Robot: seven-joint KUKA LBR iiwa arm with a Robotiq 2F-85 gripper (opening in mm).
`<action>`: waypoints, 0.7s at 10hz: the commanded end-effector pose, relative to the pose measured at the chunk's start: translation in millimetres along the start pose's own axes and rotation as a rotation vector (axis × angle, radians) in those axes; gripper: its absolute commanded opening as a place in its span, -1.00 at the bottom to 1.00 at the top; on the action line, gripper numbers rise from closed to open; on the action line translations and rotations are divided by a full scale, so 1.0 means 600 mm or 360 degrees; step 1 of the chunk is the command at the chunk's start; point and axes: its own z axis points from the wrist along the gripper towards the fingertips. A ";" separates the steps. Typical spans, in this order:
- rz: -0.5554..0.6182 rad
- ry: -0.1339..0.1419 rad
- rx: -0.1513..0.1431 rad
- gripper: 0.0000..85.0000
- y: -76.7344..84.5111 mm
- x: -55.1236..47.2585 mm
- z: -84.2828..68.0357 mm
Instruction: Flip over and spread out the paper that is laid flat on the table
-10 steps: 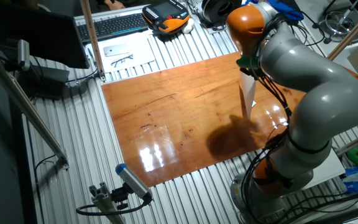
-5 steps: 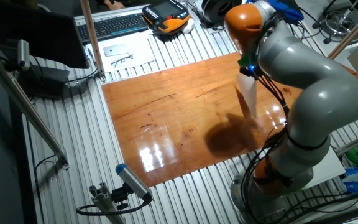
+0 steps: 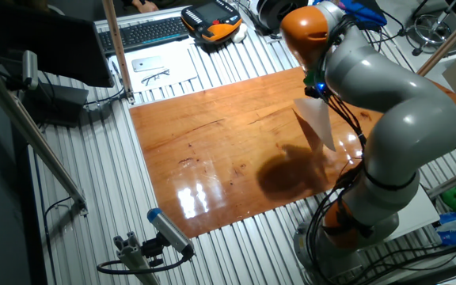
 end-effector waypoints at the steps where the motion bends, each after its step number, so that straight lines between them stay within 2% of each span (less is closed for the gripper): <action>1: 0.0046 0.0005 -0.0007 -1.00 0.006 -0.001 -0.002; 2: 0.0088 0.0009 0.0005 -1.00 0.024 -0.005 -0.002; 3: 0.0125 0.0014 -0.0014 -1.00 0.048 -0.012 0.006; 5: 0.0191 -0.0035 -0.0035 -1.00 0.089 -0.020 0.025; 7: 0.0254 -0.0032 -0.0070 -1.00 0.133 -0.014 0.030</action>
